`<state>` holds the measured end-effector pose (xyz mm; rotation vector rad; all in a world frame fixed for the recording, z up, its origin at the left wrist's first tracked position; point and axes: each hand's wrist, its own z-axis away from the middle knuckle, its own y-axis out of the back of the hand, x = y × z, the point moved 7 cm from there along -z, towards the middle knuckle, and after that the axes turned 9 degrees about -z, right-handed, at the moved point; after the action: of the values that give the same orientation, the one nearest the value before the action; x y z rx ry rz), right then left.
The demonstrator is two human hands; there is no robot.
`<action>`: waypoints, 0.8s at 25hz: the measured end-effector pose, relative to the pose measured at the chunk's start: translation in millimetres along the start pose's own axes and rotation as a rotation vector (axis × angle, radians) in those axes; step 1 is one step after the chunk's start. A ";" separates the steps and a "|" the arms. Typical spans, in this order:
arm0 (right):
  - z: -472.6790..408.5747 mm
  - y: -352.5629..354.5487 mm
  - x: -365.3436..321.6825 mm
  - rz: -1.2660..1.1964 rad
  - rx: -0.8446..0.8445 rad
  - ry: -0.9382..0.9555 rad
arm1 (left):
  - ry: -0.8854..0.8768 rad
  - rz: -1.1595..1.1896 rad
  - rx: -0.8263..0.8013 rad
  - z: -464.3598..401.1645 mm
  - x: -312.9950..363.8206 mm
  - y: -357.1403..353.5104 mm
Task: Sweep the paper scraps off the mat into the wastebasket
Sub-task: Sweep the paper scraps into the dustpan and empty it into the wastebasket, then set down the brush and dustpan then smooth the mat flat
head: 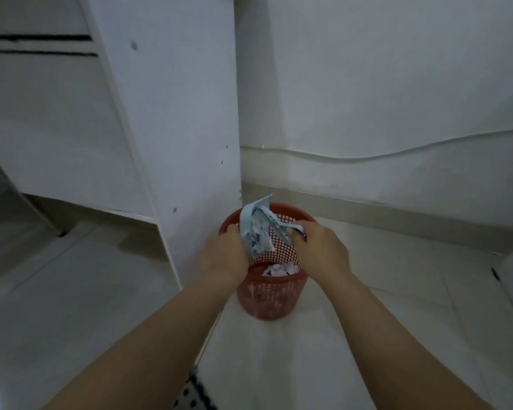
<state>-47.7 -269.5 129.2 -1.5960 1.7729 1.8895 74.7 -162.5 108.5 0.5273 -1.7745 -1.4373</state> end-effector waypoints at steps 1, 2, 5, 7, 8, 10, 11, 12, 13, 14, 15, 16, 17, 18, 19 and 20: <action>-9.6 -8.7 19.1 0.012 0.013 0.004 | -0.006 -0.090 0.001 -12.3 6.0 -14.8; -17.4 -15.9 33.1 0.023 0.035 0.019 | -0.017 -0.163 -0.001 -20.0 11.5 -25.4; -27.8 -35.1 56.1 -0.001 0.121 0.051 | -0.035 -0.198 -0.025 -30.5 15.1 -49.9; -30.4 -50.5 60.5 0.012 0.098 0.078 | 0.013 -0.045 -0.020 -31.9 8.0 -56.9; -29.8 -56.2 59.8 0.038 0.080 0.095 | 0.045 0.069 -0.023 -32.8 2.6 -60.8; -25.4 -59.5 56.3 0.053 0.105 0.136 | 0.129 0.269 -0.042 -30.6 -8.1 -68.9; -21.7 -59.1 51.0 0.042 0.134 0.177 | 0.172 0.360 -0.040 -29.1 -15.1 -72.0; -18.0 -58.6 43.6 0.037 0.159 0.231 | 0.207 0.448 -0.035 -27.3 -21.1 -75.1; -13.5 -58.6 35.3 0.045 0.181 0.291 | 0.238 0.544 -0.034 -23.1 -26.3 -77.3; -8.0 -58.6 26.6 0.062 0.207 0.349 | 0.261 0.640 -0.031 -17.0 -30.9 -77.9; -0.9 -57.9 17.5 0.077 0.237 0.397 | 0.282 0.721 -0.030 -10.1 -36.2 -78.5; 8.1 -58.0 7.7 0.086 0.265 0.439 | 0.299 0.791 -0.032 -0.4 -42.2 -77.3; 17.2 -58.5 -1.7 0.089 0.285 0.474 | 0.308 0.856 -0.039 10.0 -47.9 -76.2; 26.9 -59.9 -10.1 0.084 0.295 0.504 | 0.312 0.919 -0.050 21.5 -52.7 -75.2; 37.1 -63.1 -18.2 0.076 0.296 0.533 | 0.324 0.974 -0.064 33.7 -57.9 -74.4; 47.2 -67.5 -26.0 0.071 0.293 0.563 | 0.343 1.022 -0.081 45.4 -63.2 -74.0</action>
<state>-18.7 -197.3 91.7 -2.0965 2.2016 1.1821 67.1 -108.3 16.1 -0.1858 -1.3518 -0.6349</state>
